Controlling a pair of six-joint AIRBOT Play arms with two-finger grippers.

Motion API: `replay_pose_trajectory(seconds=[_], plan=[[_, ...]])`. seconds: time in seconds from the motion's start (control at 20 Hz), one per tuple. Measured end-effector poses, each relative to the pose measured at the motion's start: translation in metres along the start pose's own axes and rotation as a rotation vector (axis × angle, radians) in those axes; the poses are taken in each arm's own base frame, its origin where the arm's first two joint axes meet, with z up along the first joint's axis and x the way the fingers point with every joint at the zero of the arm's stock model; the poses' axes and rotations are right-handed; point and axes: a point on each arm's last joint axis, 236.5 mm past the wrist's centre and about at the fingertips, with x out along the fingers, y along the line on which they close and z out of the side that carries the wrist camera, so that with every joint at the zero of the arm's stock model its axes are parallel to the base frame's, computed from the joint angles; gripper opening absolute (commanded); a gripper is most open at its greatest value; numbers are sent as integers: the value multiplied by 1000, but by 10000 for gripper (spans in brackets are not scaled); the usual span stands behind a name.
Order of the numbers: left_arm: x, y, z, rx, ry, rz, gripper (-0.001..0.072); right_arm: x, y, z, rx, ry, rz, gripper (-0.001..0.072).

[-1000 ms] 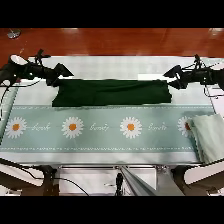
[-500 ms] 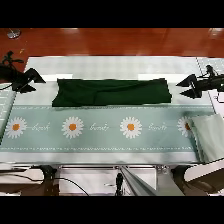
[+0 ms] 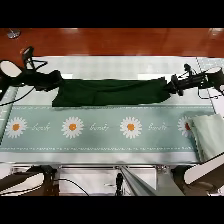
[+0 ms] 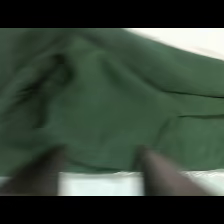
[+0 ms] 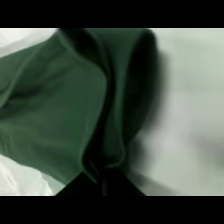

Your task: Fold the shirts.

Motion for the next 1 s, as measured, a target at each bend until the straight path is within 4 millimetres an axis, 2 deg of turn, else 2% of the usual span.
replay_pose_trajectory(seconds=[0.1, 0.25, 0.45, 0.6, 0.75, 0.9, 1.0], plan=[[5, -33, 3, 44, -43, -69, 26, -21, 13, -11, -73, -2, -46, 23], [22, -88, 1, 124, -69, -166, 26, -58, 36, -40, -179, -40, -135, 24], [71, -161, -26, 244, 33, -243, 26, -101, 70, -90, -262, -158, -199, 23], [106, -220, -71, 339, 166, -307, 26, -121, 88, -124, -301, -237, -217, 23], [130, -276, -127, 379, 284, -389, 26, -137, 106, -145, -330, -311, -214, 24], [141, -314, -198, 401, 420, -450, 26, -146, 122, -156, -350, -359, -189, 24], [144, -328, -242, 420, 497, -467, 26, -148, 130, -161, -356, -373, -166, 24]])
